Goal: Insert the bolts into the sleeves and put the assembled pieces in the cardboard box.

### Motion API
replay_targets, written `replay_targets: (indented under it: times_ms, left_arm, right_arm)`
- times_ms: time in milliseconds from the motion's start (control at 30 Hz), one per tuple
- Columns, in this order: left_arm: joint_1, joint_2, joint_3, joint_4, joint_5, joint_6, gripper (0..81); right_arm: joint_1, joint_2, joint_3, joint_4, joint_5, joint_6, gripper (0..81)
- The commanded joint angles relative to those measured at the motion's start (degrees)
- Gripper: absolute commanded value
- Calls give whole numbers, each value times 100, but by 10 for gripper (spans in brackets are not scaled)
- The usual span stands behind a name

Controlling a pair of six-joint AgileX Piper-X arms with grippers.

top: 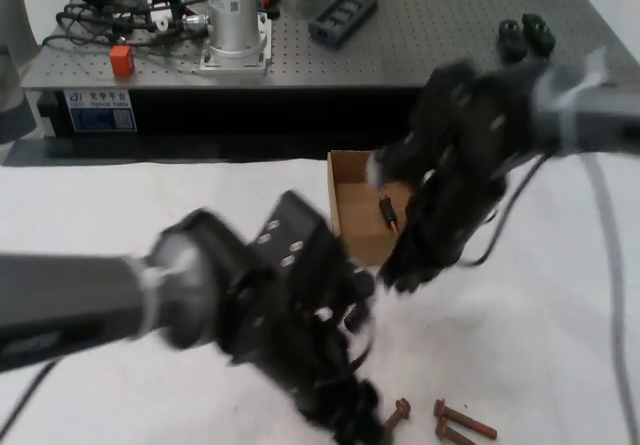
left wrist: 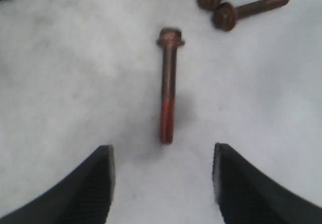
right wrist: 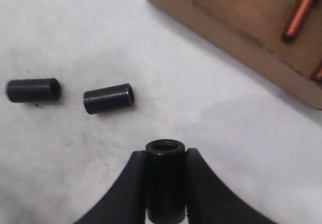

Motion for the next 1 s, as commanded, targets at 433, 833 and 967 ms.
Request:
replay_targets:
  times_ms: [433,833,967]
  left_arm:
    - [-438,2026,-2517,1959,-458,1074,420]
    - [-663,2195,-2559,2174,-998,947,1]
    - [-663,2052,-2617,2203,-1016,848,7]
  right_arm:
    - [-599,-2096,1834,3,-212,230,25]
    - [-663,-2416,1936,3,-212,381,25]
    - [-663,-2779,2018,-16,-222,456,25]
